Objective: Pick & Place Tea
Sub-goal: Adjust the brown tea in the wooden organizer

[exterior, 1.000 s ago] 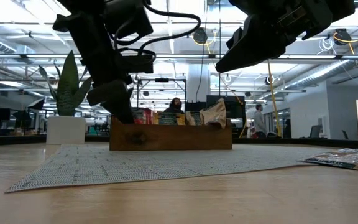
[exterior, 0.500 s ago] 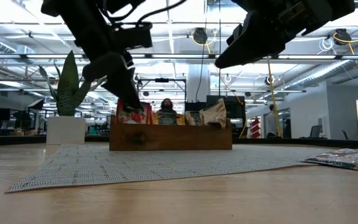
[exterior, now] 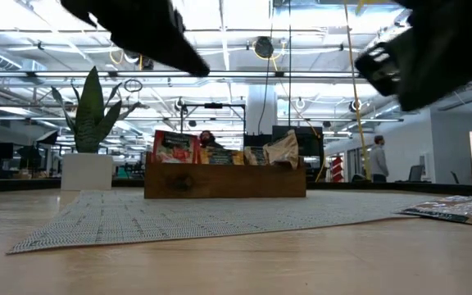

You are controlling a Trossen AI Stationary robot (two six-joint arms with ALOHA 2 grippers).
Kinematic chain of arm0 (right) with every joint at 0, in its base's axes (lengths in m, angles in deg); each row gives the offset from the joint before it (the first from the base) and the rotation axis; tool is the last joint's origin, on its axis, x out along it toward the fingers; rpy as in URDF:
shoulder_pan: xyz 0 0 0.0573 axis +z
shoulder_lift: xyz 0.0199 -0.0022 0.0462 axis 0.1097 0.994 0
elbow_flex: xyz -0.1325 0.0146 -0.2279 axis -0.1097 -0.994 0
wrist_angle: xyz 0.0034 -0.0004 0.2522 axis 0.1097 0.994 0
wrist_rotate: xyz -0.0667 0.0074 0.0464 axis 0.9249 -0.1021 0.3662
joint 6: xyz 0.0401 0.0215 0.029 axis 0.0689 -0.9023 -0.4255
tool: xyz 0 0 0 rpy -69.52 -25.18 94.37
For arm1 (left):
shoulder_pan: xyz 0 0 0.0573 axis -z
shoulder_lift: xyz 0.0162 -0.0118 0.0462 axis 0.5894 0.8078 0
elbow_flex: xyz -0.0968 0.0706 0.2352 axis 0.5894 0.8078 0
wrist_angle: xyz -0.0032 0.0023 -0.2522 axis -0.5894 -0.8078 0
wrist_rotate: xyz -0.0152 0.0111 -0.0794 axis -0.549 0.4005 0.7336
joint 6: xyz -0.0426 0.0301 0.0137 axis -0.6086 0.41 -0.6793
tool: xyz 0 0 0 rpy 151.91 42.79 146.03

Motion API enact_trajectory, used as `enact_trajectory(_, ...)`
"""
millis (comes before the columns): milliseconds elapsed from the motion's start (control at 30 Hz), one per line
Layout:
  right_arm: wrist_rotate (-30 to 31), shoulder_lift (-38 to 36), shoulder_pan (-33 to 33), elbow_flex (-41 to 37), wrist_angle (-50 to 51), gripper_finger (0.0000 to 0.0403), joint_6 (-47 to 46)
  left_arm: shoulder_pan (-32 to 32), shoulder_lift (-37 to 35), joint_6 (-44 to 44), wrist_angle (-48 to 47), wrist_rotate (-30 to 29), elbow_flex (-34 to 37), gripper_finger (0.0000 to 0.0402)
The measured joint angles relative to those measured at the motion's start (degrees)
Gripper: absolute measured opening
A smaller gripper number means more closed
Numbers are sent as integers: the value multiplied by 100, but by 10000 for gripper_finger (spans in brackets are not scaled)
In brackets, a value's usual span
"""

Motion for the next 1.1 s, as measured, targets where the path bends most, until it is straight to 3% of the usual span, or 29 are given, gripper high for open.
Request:
enact_trajectory(133, 347, 2, 210, 0, 77, 78, -57, 211, -106, 207, 393, -304, 127, 6)
enact_trajectory(300, 2135, -92, -140, 0, 211, 160, 507, 116, -205, 260, 1156, -420, 690, 26)
enact_trajectory(367, 2391, -88, -553, 0, 268, 177, 563, -24, -221, 185, 1701, -467, 1032, 30)
enact_trajectory(533, 2126, -81, -1696, 0, 241, 189, 462, -211, -212, -119, 2863, -457, 1626, 32)
enact_trajectory(733, 1989, -114, -2616, 0, 158, 181, 203, -52, -215, 171, 3142, -464, 1725, 33)
enact_trajectory(967, 719, -114, -3317, 0, -107, 179, 190, -13, -213, 394, 3084, -457, 1723, 33)
enact_trajectory(1100, 408, -114, -3596, 0, -211, 176, 294, -88, -213, 411, 3097, -458, 1723, 33)
